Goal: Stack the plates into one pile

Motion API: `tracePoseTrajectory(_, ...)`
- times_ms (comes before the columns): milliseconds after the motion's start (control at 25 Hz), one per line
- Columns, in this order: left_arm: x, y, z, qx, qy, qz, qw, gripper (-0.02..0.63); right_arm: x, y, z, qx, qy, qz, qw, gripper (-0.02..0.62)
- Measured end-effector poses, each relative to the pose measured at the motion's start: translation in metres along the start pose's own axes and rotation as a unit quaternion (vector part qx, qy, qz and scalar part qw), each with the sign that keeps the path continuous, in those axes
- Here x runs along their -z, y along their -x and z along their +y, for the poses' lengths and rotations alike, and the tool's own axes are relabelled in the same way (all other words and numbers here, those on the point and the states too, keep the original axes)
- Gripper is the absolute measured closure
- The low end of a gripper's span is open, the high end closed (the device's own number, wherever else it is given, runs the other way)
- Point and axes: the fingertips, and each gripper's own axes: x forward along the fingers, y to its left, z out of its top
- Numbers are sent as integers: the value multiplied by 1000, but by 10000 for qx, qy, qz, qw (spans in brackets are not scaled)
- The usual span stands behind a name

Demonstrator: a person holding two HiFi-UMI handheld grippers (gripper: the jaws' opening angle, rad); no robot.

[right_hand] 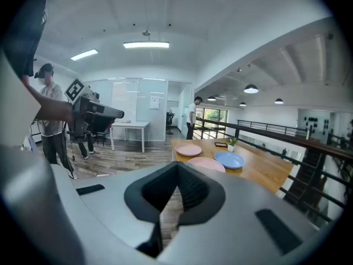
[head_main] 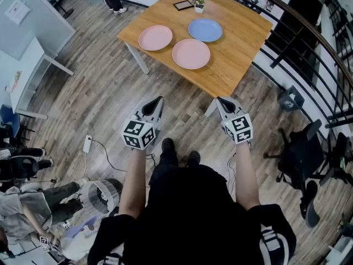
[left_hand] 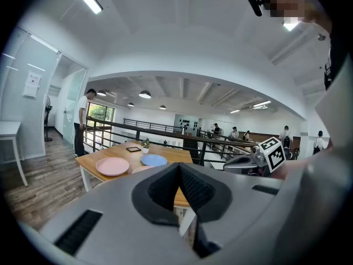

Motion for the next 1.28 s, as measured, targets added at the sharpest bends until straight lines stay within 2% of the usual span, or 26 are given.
tracePoseTrajectory(1280,8,0,-9,93,-19,82,9999,586,7,8,0,77,-51,72,9999,588)
